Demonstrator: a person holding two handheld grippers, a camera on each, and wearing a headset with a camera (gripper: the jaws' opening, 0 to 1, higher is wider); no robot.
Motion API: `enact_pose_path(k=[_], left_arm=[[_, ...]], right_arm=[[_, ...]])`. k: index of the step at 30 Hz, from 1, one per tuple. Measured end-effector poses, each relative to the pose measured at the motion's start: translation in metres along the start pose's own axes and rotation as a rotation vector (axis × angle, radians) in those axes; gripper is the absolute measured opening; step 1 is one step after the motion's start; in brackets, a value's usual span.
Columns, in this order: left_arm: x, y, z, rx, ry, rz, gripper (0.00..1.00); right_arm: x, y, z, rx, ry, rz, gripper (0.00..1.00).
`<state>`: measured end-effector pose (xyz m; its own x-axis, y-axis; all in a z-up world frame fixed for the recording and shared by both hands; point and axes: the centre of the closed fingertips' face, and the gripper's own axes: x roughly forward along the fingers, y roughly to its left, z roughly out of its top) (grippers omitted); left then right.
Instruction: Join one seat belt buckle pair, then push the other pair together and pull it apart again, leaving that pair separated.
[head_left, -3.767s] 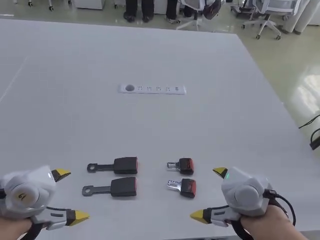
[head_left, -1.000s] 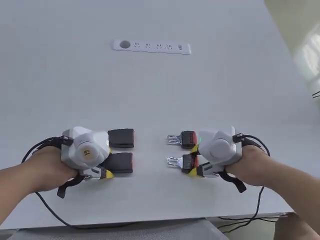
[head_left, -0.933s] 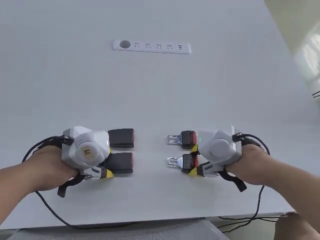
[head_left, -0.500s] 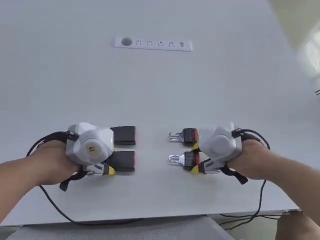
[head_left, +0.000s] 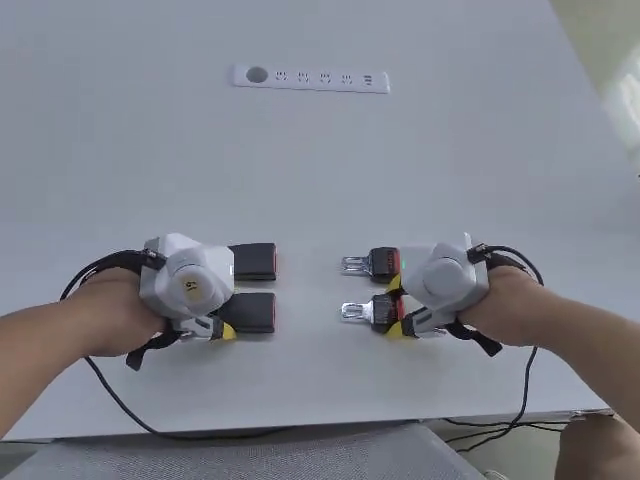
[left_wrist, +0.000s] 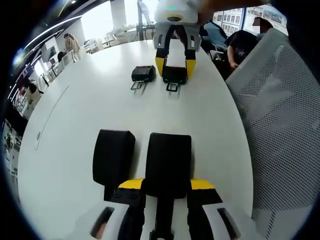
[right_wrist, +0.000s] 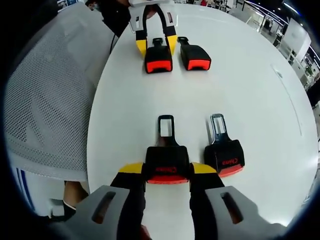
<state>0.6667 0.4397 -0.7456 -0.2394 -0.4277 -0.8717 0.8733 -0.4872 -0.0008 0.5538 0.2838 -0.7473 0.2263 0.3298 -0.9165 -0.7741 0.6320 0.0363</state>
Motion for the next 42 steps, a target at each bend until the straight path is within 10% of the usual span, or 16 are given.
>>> enact_pose_path(k=[42], left_arm=[[0.001, 0.001, 0.0, 0.001, 0.016, 0.0, 0.32]], right_arm=[[0.03, 0.01, 0.075, 0.029, -0.089, -0.028, 0.32]])
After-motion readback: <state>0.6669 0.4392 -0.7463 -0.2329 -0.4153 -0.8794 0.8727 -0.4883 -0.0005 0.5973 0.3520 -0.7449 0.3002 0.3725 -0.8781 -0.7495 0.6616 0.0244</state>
